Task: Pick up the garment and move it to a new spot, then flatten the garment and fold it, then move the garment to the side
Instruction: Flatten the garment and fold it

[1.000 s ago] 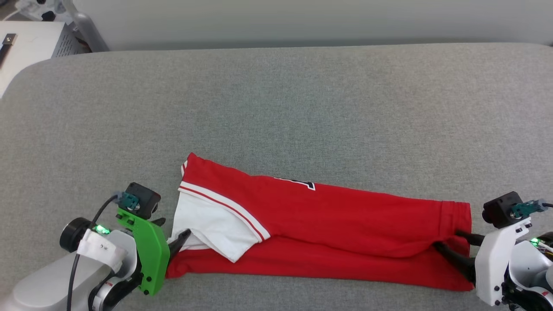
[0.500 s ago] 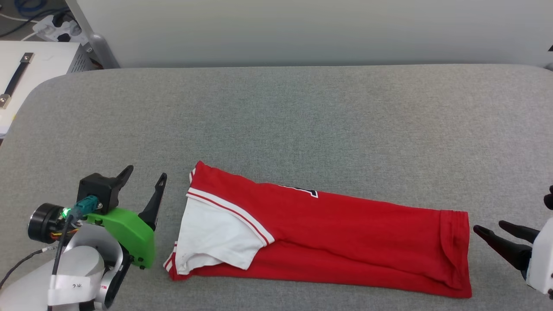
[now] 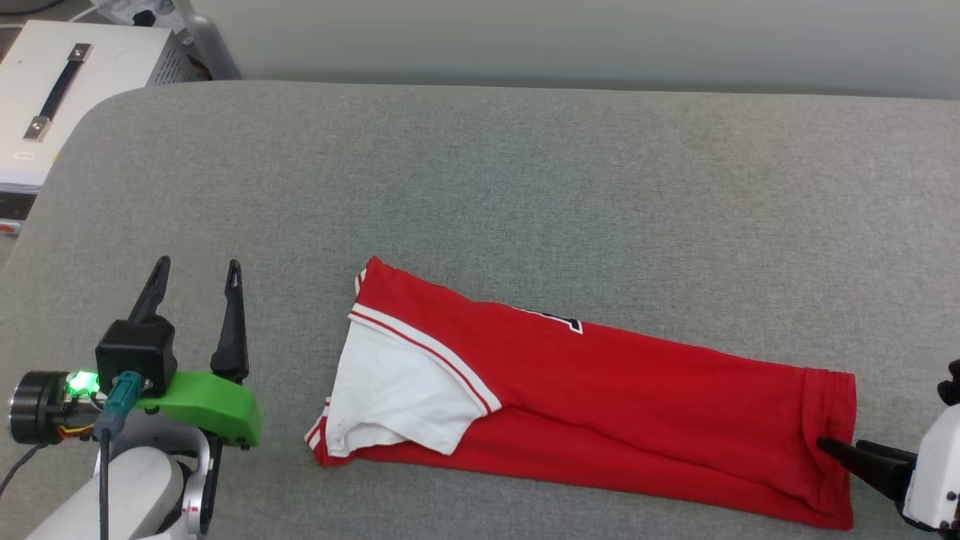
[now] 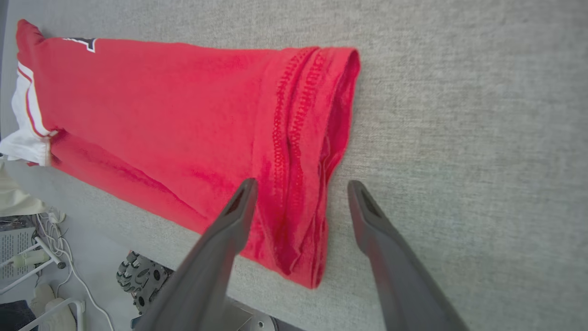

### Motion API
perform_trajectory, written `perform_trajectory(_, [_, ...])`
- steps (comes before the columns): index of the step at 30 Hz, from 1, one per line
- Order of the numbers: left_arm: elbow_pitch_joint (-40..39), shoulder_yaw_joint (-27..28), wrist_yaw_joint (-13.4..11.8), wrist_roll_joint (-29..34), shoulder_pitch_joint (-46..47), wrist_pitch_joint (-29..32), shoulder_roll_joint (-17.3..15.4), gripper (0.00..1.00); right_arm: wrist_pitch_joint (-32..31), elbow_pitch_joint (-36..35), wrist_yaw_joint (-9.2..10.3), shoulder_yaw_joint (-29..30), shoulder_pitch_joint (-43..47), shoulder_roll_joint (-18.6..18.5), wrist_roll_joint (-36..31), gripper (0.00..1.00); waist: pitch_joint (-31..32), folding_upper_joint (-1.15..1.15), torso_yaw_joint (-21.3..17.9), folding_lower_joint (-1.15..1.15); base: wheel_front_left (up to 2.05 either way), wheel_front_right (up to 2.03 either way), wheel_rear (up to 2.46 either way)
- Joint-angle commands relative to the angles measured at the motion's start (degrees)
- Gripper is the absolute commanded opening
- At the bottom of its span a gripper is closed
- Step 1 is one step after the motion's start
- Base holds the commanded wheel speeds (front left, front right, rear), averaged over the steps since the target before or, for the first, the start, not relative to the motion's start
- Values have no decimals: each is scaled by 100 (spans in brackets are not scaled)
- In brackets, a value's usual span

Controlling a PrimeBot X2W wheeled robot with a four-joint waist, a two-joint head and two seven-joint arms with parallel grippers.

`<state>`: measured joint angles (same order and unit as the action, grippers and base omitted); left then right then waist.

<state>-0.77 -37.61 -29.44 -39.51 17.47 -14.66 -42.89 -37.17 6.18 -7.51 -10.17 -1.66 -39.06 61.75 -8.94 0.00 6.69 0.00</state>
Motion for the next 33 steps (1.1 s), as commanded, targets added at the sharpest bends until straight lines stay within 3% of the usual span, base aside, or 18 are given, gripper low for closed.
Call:
perform_trajectory(1, [-11,165,63,177,-207,-33,124,100,67,73,2,-44,-123,67,11,100,-112,0,124,0,0,0,0])
perform_trajectory(9, [104,857,514,821,-624,-33,843,100,209,492,2,-399,-353,194,131,100,-333,0,349,0,0,0,0])
perform_trajectory(21, [-224,2052,1022,2001,-1200,-33,1973,100,427,402,2,-1332,-750,277,333,100,-413,0,390,0,0,0,0])
perform_trajectory(22, [-259,2127,1080,2080,-1254,-33,2044,100,468,395,2,-1383,-768,261,330,58,-414,0,390,0,0,0,0])
perform_trajectory(23, [-291,2215,1162,2173,-1318,-33,2128,100,537,379,2,-1446,-796,227,299,0,-417,0,387,0,0,0,0])
perform_trajectory(33, [-256,2801,1759,2964,-1652,-33,2753,100,1077,353,2,-1573,-952,-291,367,0,-354,0,304,0,0,0,0])
